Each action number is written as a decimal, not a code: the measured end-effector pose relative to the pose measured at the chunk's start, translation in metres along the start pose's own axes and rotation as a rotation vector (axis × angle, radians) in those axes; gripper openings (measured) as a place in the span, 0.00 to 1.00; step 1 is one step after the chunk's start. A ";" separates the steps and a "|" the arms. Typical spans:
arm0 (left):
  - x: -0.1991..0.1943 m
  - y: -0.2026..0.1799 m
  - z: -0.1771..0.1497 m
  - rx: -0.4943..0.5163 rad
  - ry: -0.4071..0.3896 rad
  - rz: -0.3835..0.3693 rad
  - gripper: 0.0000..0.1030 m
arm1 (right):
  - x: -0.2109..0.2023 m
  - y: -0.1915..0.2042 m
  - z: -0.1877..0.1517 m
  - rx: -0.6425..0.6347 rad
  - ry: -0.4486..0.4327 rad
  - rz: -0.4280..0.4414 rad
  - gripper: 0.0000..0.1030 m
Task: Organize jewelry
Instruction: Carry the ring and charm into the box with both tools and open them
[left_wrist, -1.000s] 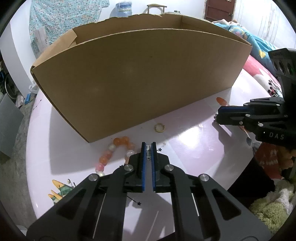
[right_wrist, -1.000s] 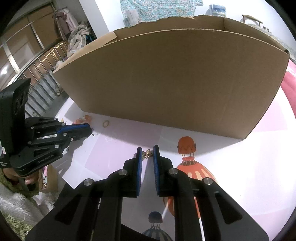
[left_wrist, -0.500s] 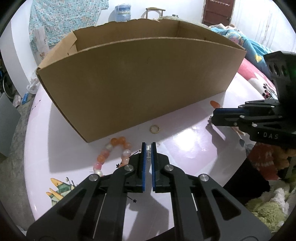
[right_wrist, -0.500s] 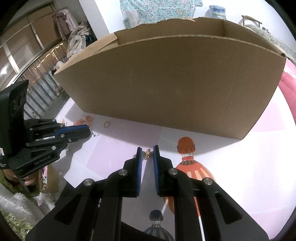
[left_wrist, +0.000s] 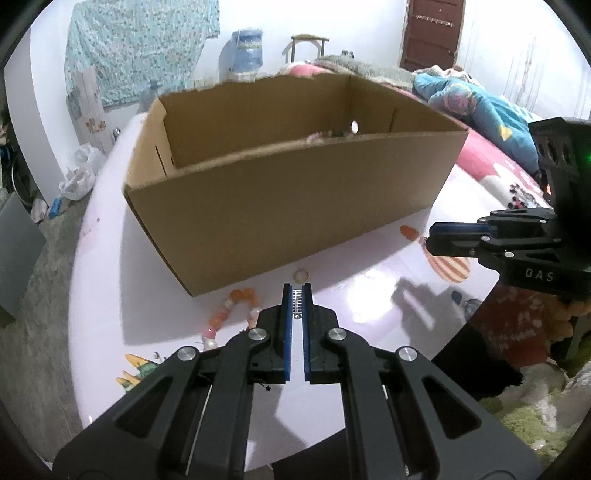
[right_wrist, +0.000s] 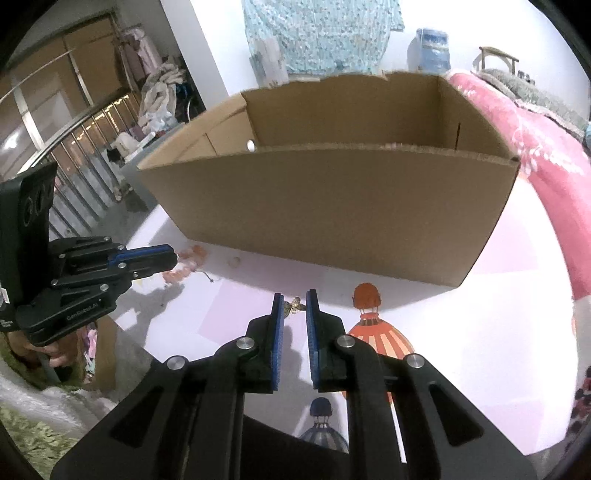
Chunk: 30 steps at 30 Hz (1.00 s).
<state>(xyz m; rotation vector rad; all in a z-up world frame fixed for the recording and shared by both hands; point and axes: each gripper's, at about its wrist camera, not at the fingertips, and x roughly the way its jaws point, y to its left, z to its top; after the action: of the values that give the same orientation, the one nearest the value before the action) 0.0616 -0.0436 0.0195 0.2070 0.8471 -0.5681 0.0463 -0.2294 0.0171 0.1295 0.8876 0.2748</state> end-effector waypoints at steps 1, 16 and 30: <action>-0.004 0.000 0.000 0.002 -0.008 -0.001 0.04 | -0.005 0.002 0.001 -0.004 -0.010 0.000 0.12; -0.085 -0.002 0.059 0.043 -0.240 -0.075 0.04 | -0.078 0.032 0.065 -0.153 -0.219 0.025 0.12; 0.036 0.036 0.140 -0.154 0.053 -0.303 0.04 | 0.020 -0.012 0.146 -0.014 0.102 0.110 0.12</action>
<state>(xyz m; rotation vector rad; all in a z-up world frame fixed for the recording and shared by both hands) 0.1910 -0.0828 0.0822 -0.0484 0.9773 -0.7789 0.1742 -0.2349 0.0913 0.1525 0.9813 0.3929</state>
